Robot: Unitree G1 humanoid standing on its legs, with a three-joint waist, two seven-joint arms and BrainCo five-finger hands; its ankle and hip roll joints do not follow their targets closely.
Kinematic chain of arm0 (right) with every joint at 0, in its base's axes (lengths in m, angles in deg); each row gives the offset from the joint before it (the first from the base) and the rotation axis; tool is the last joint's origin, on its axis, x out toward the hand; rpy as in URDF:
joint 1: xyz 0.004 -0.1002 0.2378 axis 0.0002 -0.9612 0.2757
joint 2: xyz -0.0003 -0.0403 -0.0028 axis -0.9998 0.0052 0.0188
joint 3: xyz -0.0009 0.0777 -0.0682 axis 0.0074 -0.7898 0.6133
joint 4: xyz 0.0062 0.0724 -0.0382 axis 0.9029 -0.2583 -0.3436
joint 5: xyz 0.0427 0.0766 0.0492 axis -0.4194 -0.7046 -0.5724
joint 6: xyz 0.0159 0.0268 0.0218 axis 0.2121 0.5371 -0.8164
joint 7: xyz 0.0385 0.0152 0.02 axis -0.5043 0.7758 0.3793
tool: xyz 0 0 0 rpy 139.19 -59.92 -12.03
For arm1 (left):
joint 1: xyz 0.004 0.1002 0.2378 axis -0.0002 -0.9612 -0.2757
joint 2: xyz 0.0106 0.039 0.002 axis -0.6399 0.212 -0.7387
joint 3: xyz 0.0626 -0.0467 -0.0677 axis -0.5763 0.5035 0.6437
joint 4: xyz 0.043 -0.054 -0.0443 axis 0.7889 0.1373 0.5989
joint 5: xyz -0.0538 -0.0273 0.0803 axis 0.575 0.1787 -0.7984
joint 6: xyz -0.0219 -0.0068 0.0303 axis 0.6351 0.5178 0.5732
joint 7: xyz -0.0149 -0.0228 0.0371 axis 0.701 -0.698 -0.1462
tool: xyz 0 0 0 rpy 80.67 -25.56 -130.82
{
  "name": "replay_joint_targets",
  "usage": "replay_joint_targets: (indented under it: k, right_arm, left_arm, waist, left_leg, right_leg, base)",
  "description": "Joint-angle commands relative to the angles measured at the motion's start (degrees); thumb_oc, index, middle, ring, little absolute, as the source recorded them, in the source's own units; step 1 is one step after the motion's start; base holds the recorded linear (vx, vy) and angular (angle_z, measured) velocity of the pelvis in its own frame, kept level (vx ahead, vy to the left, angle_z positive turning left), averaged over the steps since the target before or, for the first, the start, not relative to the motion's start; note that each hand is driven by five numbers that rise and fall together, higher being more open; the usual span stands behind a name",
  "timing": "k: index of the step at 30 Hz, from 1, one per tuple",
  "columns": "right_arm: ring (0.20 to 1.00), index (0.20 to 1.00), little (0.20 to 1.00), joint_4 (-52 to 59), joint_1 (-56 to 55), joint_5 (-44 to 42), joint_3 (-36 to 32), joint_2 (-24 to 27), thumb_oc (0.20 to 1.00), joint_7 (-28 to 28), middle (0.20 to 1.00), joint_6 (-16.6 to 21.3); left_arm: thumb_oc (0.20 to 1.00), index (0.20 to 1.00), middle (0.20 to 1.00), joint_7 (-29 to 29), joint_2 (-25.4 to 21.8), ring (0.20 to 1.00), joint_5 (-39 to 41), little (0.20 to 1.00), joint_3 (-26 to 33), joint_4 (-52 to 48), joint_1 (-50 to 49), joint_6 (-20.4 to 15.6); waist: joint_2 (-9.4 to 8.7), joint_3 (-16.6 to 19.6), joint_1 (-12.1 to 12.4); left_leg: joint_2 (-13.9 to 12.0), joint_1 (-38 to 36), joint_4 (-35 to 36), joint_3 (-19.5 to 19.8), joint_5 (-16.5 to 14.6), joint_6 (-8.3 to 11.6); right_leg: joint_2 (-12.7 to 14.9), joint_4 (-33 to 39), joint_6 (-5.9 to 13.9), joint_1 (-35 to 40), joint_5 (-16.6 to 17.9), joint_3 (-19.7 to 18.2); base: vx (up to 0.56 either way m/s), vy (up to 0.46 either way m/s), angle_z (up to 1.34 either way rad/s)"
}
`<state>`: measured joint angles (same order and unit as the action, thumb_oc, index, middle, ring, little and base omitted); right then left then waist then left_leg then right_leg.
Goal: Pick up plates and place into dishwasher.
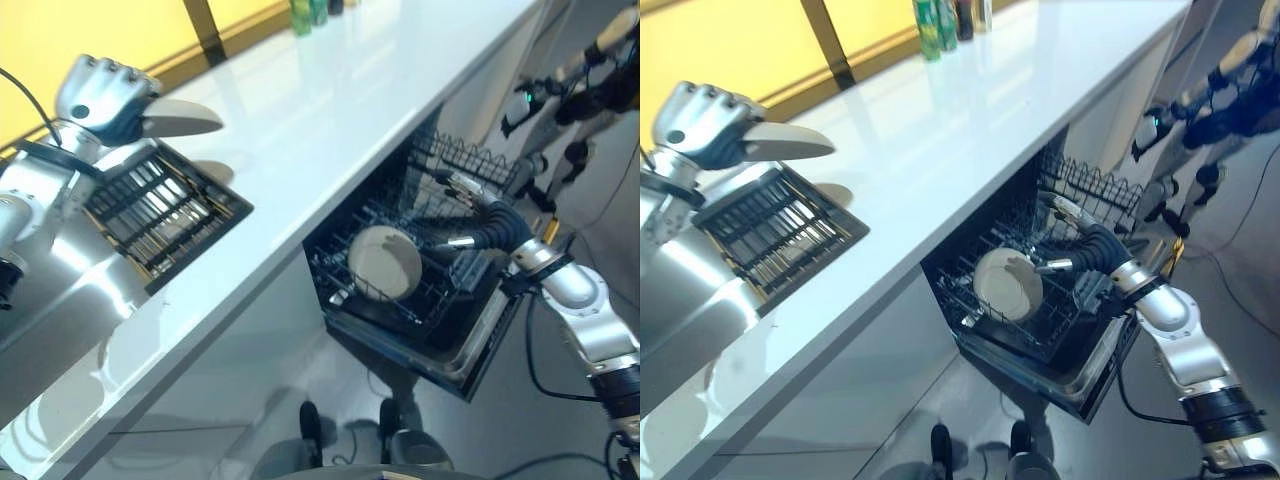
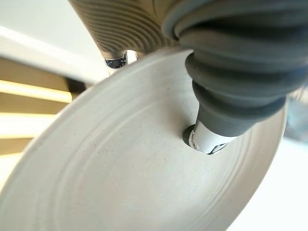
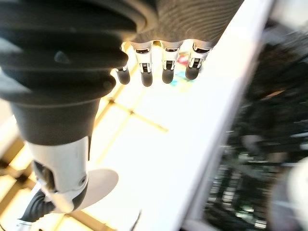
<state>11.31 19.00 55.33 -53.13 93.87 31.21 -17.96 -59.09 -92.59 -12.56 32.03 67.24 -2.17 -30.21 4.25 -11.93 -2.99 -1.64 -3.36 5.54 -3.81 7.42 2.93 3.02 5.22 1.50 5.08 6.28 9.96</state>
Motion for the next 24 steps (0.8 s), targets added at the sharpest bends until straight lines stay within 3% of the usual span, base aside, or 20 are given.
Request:
replay_joint_targets:
  k: [1, 4, 11, 17, 24]
  right_arm:
    - [1.000, 1.000, 1.000, 1.4, 7.6, 0.4, 2.2, -1.4, 1.000, 3.9, 1.000, 3.4]
    - [1.000, 1.000, 1.000, 0.2, 11.7, 2.1, 4.8, -3.3, 1.000, 5.6, 1.000, 2.9]
    - [1.000, 1.000, 1.000, -2.8, 19.9, 3.1, 8.9, -6.9, 1.000, 7.8, 1.000, 0.6]
    - [1.000, 1.000, 1.000, -6.4, 23.7, 7.9, 10.5, -7.8, 1.000, 12.6, 1.000, -0.6]
    - [1.000, 1.000, 1.000, -8.2, 25.0, 10.6, 10.0, -7.6, 1.000, 17.5, 1.000, -1.0]
  left_arm:
    - [0.200, 0.200, 0.200, -6.2, 2.8, 0.200, 2.9, 0.200, 5.9, -2.4, 0.9, -2.7]
    - [0.200, 0.200, 0.200, -5.9, 8.5, 0.200, 6.2, 0.200, 8.5, -6.3, -1.5, -7.3]
    - [0.200, 0.200, 0.200, 3.5, 19.3, 0.200, 13.2, 0.200, 8.7, -13.4, -2.2, -13.4]
    - [0.200, 0.200, 0.200, 11.8, 23.2, 0.200, 19.2, 0.200, 6.6, -15.8, -1.9, -14.8]
    - [0.200, 0.200, 0.200, 17.4, 24.3, 0.200, 23.4, 0.200, 5.3, -16.7, -3.1, -15.4]
  waist:
    - [-1.40, 3.3, 2.3]
    - [-2.27, 4.1, 3.6]
    - [-3.82, 5.3, 5.2]
    - [-4.31, 5.8, 5.9]
    - [-4.40, 5.8, 6.1]
  left_leg:
    - [4.4, -1.9, -0.6, 0.6, -9.5, -1.73]
    - [4.3, -2.7, -0.7, 1.3, -9.9, -1.80]
    - [4.3, -4.0, -1.0, 2.8, -10.6, -1.97]
    - [4.3, -4.7, -1.1, 3.3, -10.9, -2.11]
    - [4.3, -5.0, -1.1, 3.5, -11.0, -2.40]
  right_leg:
    - [1.7, -2.7, 4.40, 0.1, -6.9, 1.5]
    - [1.6, -2.8, 4.05, 1.2, -7.5, 2.3]
    - [1.4, -2.7, 3.52, 2.9, -8.1, 2.9]
    - [1.3, -2.3, 3.42, 3.9, -8.1, 3.1]
    - [1.1, -1.9, 3.29, 4.3, -7.9, 2.8]
  base:
    - [0.01, -0.097, 0.14]
    - [0.01, -0.111, 0.14]
    - [0.02, -0.086, 0.11]
    - [0.04, -0.053, 0.05]
    - [0.03, -0.016, 0.02]
